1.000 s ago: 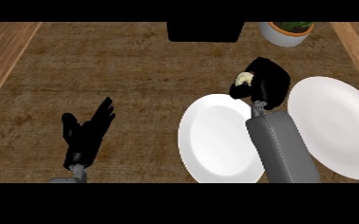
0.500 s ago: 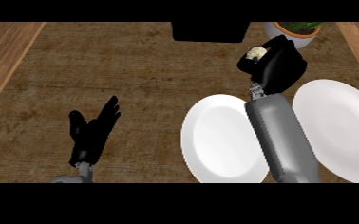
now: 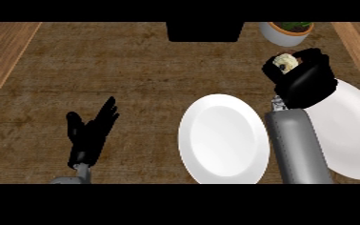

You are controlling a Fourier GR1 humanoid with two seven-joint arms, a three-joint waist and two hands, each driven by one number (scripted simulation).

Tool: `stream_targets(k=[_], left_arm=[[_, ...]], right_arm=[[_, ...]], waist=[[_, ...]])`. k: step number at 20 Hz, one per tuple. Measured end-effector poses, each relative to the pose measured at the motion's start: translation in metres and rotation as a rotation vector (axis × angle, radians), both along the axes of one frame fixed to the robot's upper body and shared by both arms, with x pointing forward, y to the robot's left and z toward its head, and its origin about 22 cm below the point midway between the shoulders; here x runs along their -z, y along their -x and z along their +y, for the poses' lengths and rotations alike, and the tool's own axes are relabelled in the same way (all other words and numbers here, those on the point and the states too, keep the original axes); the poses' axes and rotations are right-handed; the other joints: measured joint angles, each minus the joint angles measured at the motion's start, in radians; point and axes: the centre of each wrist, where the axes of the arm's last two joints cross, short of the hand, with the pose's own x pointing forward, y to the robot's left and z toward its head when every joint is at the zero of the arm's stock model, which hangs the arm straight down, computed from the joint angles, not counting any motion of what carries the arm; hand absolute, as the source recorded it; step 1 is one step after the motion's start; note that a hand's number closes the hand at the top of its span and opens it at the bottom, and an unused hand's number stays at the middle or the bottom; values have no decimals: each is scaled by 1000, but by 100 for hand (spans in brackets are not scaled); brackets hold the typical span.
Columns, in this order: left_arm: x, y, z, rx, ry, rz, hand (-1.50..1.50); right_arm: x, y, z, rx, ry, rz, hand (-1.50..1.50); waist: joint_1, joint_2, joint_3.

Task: Pick the cupcake from the plate and place it in the plate

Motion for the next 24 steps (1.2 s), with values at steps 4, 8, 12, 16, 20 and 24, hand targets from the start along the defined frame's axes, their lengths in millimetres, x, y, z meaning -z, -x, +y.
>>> stream_targets(k=[4,8,12,16,20,24], left_arm=[[1,3,4,-10,-3,0,0],[0,7,7,-14,-7,-9,0],[2,8,-1,-16,-6,-8,0],[2,4,1,-15,1,-12,0],[-1,5,6,-19,-1,-3,0],[-2,5,8,-16,-7,-3,0]], right_arm=[[17,14,-33,97,30,-35,150],[33,31,-71,191,29,-69,150],[47,39,-106,249,-2,-95,150],[50,46,-144,288,-43,-120,150],[60,55,-178,329,-99,-118,150],[77,59,-195,377,-261,-4,-150]], waist=[[-10,-2,0],[-13,-3,0],[-12,-2,0],[-12,-2,0],[-9,-2,0],[-5,-1,1]])
